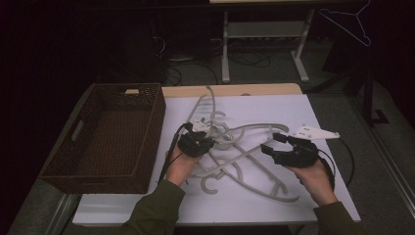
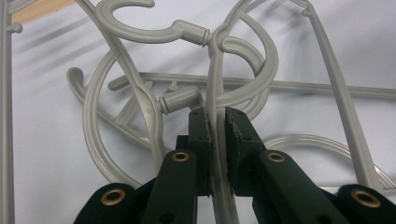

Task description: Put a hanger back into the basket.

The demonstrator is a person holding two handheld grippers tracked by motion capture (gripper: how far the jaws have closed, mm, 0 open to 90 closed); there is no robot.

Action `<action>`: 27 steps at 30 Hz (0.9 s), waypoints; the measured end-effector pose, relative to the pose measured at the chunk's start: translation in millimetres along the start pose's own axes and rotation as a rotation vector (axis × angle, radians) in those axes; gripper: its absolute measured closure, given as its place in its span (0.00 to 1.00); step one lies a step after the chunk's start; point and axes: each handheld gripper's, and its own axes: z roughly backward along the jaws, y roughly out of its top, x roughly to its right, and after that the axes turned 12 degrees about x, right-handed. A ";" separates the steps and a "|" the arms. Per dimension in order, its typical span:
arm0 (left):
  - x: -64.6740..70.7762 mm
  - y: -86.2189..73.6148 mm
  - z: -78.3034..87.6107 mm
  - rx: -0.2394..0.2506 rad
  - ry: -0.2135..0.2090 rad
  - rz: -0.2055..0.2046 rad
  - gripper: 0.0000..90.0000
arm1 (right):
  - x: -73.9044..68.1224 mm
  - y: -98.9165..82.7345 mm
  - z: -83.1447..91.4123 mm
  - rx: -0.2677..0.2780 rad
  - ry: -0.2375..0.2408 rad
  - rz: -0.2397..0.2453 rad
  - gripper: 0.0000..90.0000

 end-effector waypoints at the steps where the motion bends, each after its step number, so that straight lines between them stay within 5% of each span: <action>1: 0.3 -0.1 0.1 0.000 0.000 -0.001 0.91 | -1.4 2.1 -8.7 -0.015 0.016 0.007 0.55; 5: -0.9 -1.5 0.2 -0.002 -0.005 -0.009 0.91 | -7.2 9.8 -52.4 -0.061 0.056 0.014 0.82; 10: -2.8 -4.6 -1.2 0.000 -0.012 -0.005 0.91 | -13.5 13.2 -101.0 -0.131 0.061 0.020 1.00; 18: -4.9 -7.8 -2.9 -0.004 -0.020 -0.012 0.91 | -8.9 6.0 -141.3 -0.210 0.020 0.022 1.00; 27: -5.5 -10.3 -7.3 -0.004 -0.006 -0.033 0.91 | -9.3 -2.3 -152.8 -0.285 -0.009 0.036 1.00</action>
